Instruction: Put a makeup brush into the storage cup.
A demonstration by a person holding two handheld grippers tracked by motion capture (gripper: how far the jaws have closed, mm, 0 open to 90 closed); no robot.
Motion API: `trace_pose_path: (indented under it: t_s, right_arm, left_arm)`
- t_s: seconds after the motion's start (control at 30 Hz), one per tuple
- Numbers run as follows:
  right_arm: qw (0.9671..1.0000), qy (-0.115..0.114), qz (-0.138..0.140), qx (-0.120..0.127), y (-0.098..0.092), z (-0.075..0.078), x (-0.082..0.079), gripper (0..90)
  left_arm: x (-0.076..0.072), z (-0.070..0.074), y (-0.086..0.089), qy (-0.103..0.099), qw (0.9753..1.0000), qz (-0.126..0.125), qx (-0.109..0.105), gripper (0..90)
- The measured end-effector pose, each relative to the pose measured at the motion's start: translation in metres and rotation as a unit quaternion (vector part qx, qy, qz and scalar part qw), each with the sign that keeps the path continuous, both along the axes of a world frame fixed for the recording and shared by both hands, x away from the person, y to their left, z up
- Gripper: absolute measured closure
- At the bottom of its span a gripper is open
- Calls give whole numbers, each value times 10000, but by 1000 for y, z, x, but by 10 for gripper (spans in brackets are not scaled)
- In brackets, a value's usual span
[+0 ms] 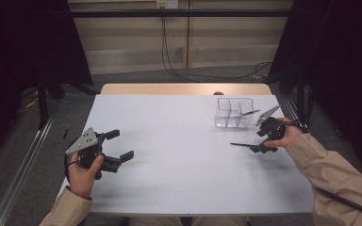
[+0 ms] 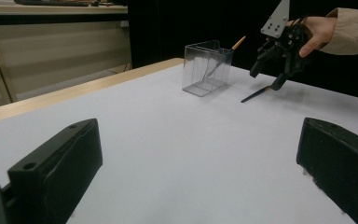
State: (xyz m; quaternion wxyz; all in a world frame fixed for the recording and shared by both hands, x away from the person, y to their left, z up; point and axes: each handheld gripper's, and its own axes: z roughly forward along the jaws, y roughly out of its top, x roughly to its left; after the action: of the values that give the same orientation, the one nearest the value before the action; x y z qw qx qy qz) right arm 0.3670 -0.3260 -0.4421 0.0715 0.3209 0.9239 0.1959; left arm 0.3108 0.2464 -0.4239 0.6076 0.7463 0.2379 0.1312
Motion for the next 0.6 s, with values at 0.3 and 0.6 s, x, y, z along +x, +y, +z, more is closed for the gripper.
trace_pose_path:
  t_s: [0.3, 0.6]
  right_arm:
    - [9994, 102, 175, -268, -1, -3, 0, 255]
    - [9982, 207, 308, -463, -2, -6, 2, 348]
  left_arm:
    - [0, -1, -1, 23, 10000, 6, -31, 0]
    - [1, -1, -1, 7, 10000, -16, 5, 0]
